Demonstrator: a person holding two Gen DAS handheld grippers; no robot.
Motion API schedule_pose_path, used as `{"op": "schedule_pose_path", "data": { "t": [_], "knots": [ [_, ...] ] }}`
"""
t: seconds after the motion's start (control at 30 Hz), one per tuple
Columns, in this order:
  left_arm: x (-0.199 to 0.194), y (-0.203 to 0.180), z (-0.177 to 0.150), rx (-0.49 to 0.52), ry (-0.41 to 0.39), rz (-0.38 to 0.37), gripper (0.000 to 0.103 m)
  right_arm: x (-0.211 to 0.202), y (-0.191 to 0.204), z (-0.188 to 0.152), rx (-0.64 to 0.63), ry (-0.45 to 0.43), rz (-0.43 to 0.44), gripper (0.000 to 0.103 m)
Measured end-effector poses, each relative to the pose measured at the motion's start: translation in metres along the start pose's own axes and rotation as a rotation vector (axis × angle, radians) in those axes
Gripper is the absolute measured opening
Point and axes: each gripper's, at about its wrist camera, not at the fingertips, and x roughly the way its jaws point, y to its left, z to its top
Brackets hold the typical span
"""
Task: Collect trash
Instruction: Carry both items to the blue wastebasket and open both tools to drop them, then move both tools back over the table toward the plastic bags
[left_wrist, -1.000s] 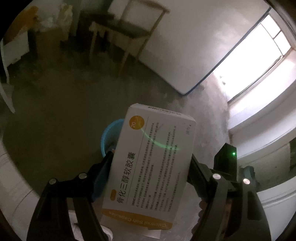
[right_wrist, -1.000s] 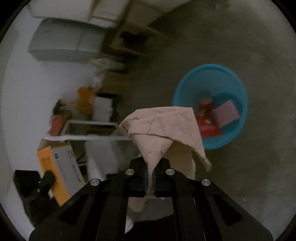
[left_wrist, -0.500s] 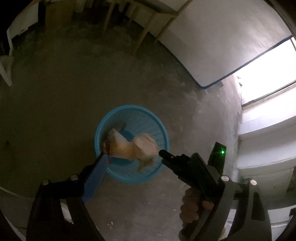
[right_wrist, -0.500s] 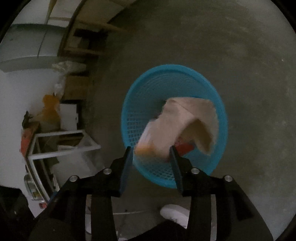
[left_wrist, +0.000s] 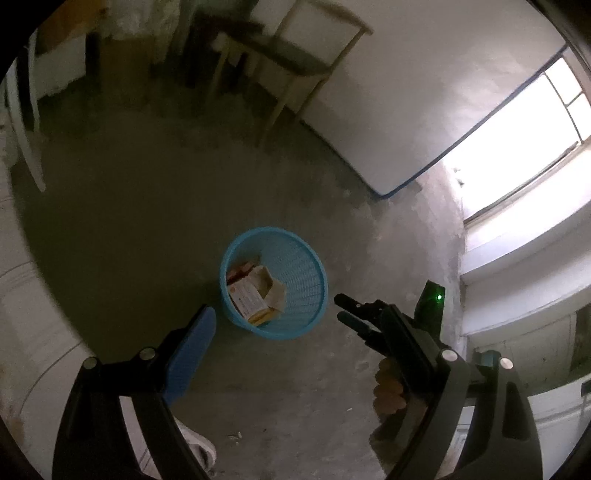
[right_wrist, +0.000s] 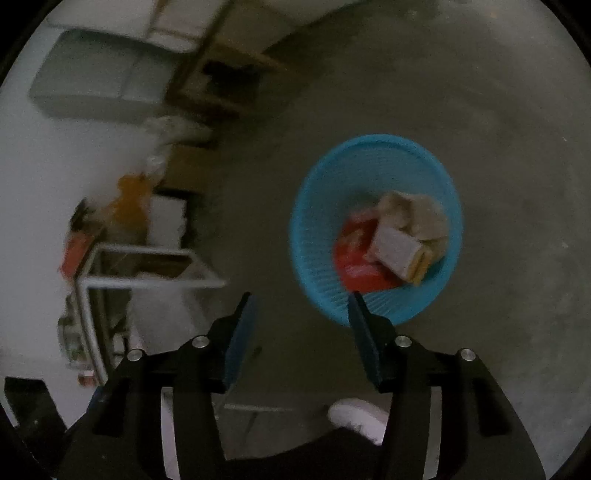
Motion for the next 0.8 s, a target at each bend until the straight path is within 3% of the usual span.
{"op": "schedule_pose_path", "data": {
  "t": [0.27,0.53,0.8],
  "knots": [
    [-0.118,0.030,-0.063,0.014,-0.227,0.011,0.089,-0.035,0.086,-0.053,-0.197,0.068,0.139,0.059],
    [-0.209,0.076,-0.144,0.016,-0.431,0.188,0.089,-0.035,0.170,-0.109,-0.411,0.180,0.220,0.066],
    [-0.290,0.139,-0.216,-0.104,-0.627,0.333,0.089,0.008,0.262,-0.176,-0.600,0.341,0.236,0.069]
  ]
}}
